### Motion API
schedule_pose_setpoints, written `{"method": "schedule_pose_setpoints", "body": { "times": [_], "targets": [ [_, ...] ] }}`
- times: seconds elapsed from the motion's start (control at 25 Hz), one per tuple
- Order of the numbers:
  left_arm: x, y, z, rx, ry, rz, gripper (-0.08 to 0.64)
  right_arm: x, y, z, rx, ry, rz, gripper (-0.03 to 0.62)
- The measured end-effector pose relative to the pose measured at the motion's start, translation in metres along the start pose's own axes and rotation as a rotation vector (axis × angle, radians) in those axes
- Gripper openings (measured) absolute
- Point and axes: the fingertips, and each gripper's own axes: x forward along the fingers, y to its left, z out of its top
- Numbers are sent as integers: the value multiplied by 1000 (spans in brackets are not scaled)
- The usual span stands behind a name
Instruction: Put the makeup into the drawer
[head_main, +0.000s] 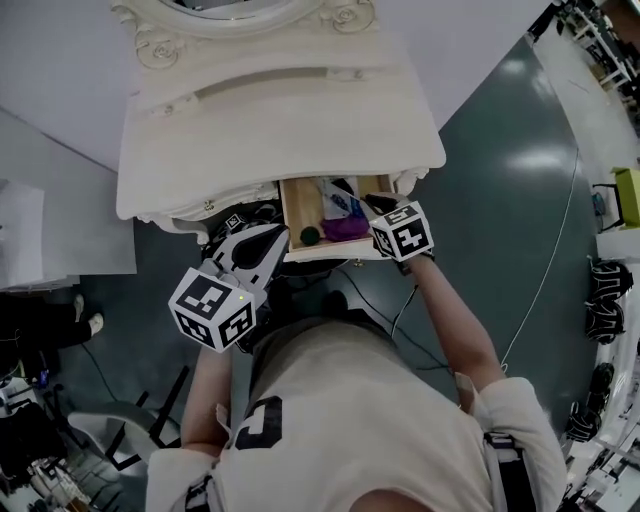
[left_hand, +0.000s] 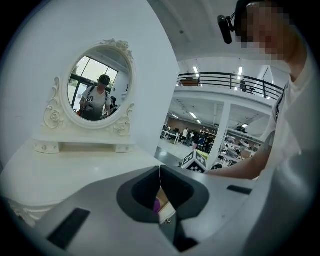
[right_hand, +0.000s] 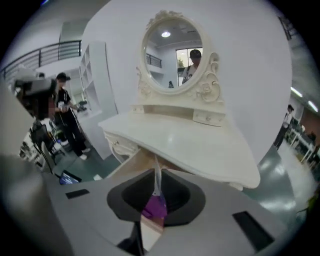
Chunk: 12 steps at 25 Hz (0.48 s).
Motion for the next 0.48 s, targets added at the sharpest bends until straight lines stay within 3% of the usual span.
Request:
{"method": "schedule_pose_setpoints", "body": {
  "times": [0.08,0.12,0.16,0.24,0.28,0.32,0.36,0.48],
  "targets": [
    [2,-4,-1,6,9,-14,58,20,-1,-18,-114,94,-8,51],
    [3,-6,-2,10,14,-19,59,30,2,-28,-164,142,15,98],
    [2,-7,-3,12,18,-21,58,40,6,-36,-202,186,46,221],
    [-1,-7,-5,7,29,-13,58,57,7,-46,-293,256,60,252],
    [-2,-7,-7,2,35,-5,58,65,5,-49,-360,277,38,250],
    [-4,-7,-9,-2,40,1,59,72,5,-50,-437,285,18,205],
    [-6,-7,-10,-6,42,7,58,77,9,-50,-518,279,19,52],
    [-11,-4,-14,-18,40,26,58,82,49,-54,-748,239,128,34]
  ]
}}
